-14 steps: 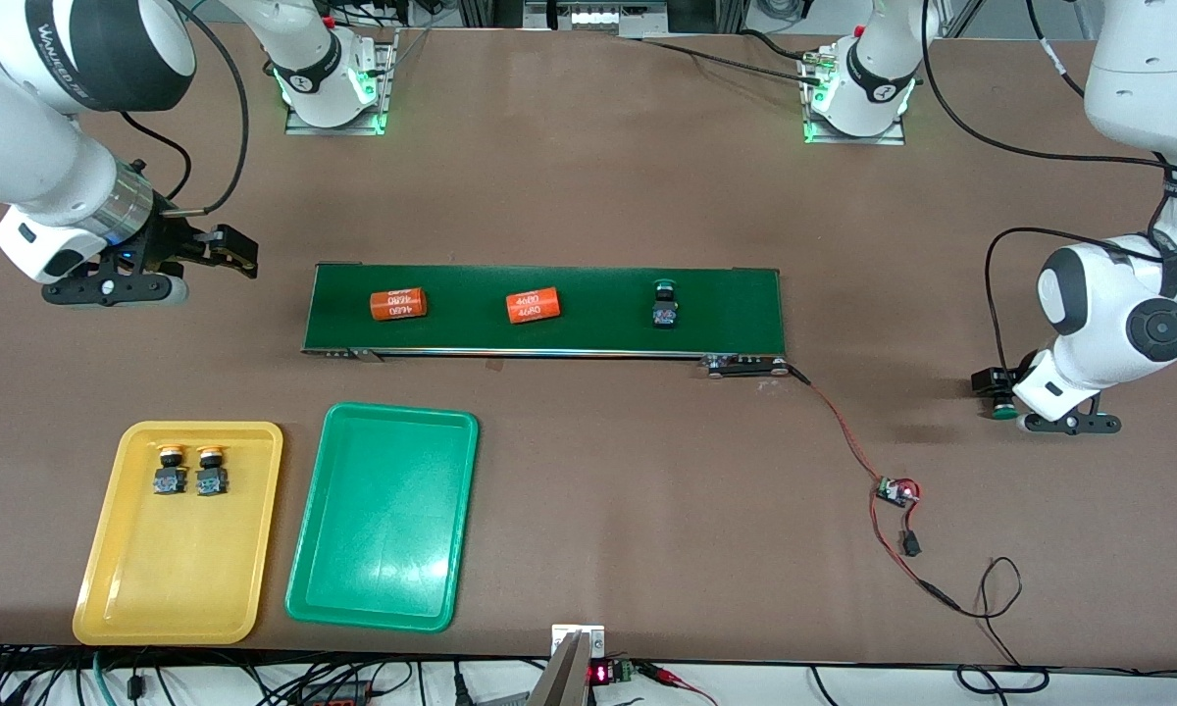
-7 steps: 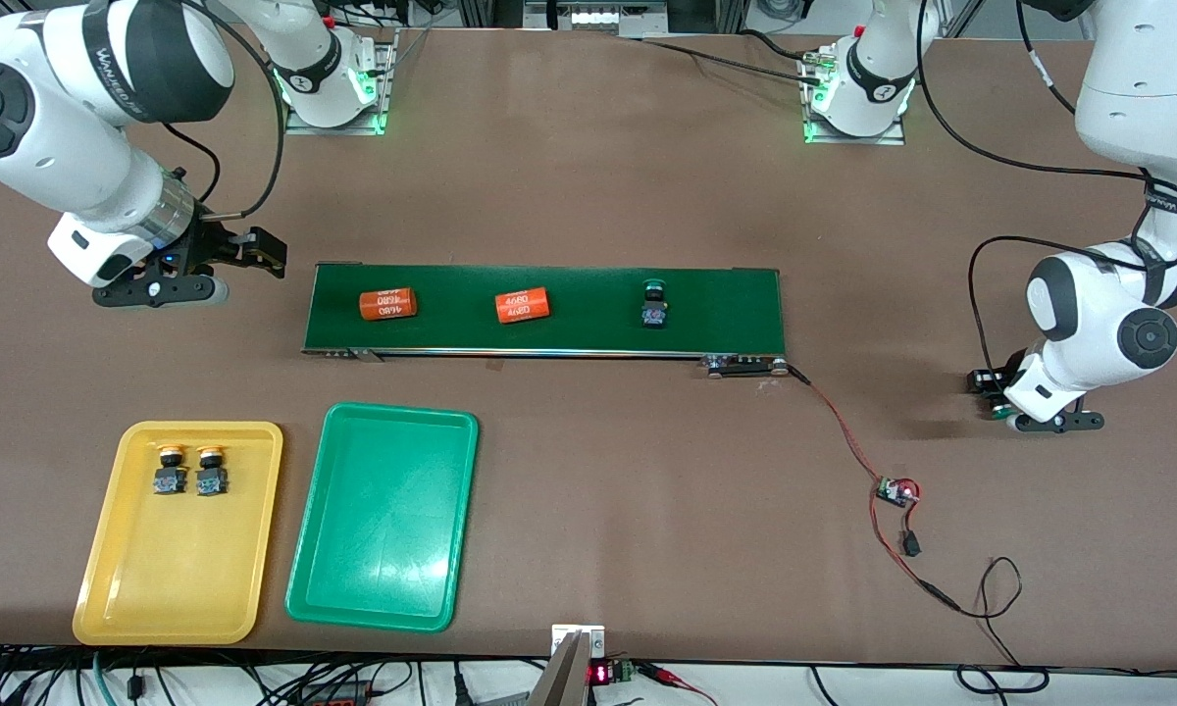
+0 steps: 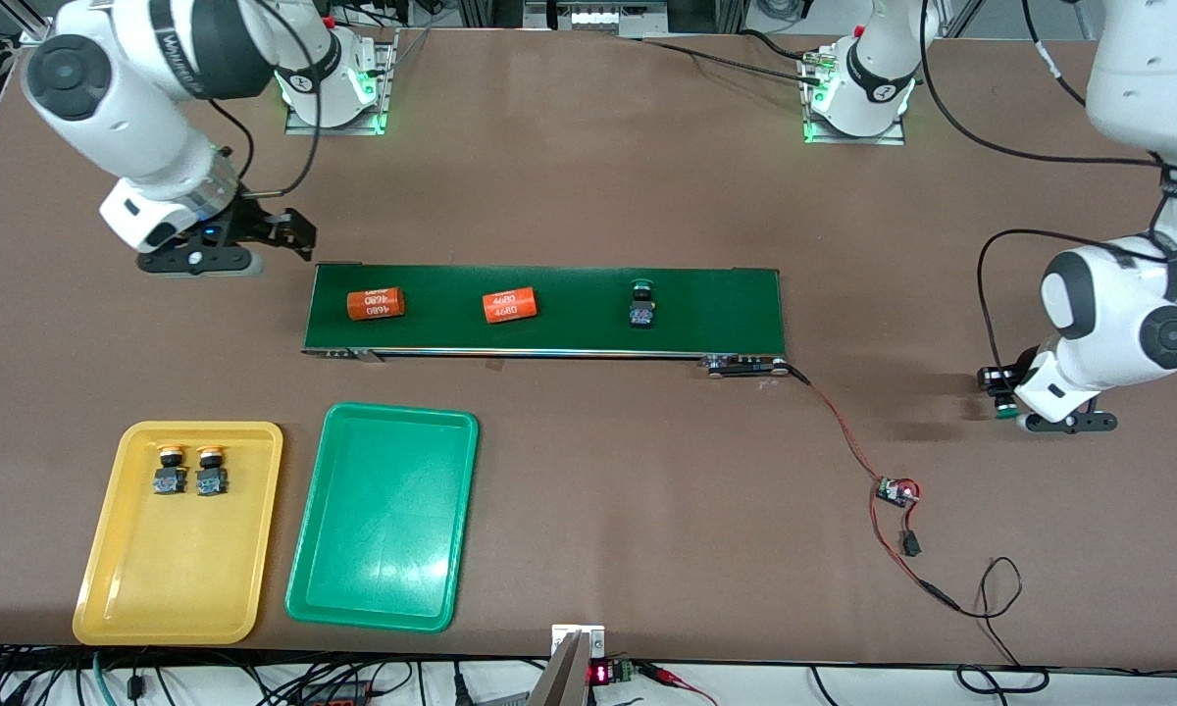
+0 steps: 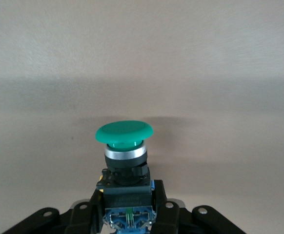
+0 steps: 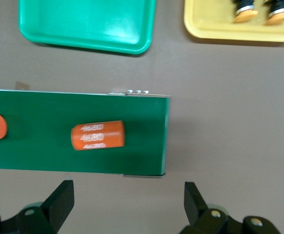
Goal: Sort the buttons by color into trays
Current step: 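Grasp another green-cap button with the left gripper, then carry the green button to the conveyor while the right gripper reaches the cylinders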
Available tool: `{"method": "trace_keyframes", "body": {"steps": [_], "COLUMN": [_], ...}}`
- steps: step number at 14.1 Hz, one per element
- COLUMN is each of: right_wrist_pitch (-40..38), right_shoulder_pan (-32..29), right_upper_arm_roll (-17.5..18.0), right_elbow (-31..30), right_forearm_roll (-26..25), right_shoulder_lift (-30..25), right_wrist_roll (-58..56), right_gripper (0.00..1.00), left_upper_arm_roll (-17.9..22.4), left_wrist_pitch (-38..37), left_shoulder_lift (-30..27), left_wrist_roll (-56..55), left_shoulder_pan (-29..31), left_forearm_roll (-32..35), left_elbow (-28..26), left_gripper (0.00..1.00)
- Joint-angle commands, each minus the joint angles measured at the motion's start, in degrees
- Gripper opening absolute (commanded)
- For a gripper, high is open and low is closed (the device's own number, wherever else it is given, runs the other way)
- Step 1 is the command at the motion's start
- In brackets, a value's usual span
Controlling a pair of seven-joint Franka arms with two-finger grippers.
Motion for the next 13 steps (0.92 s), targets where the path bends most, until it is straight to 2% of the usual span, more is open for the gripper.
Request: {"method": "trace_keyframes", "body": {"steps": [1,5,10,13], "right_wrist_pitch": [1.81,7.69,12.8,13.6], "right_shoulder_pan": [-0.07,0.02,2.3,3.53], "right_upper_arm_roll": [2.41,6.45,7.08,7.08], "right_elbow": [-1.2,-1.9,-1.99,-1.99], "right_forearm_roll": [0.71,0.71,0.36,0.19], "right_shoulder_lift": [0.23,3.56,8.93,9.81], "right_wrist_roll": [2.67,9.0,9.0,11.37], "right_gripper": [1.0,1.0,1.0,1.0], "left_upper_arm_roll": [-2.84,-8.02,-12.68,-13.74], "left_wrist_pitch": [-7.28,-14.57,-19.69,-21.18], "left_shoulder_lift": [-6.38,-11.22,-13.51,-13.51], "left_wrist_roll": [0.8,0.27,-4.38,-6.75], "left_shoulder_pan": [-0.04,-0.12,-1.0,-4.94], "left_forearm_roll": [-1.0,-1.09,-1.09,-2.75], "left_elbow": [-0.35,0.7,1.68,1.68], "left_gripper": [0.14,0.12,0.12,0.12]}}
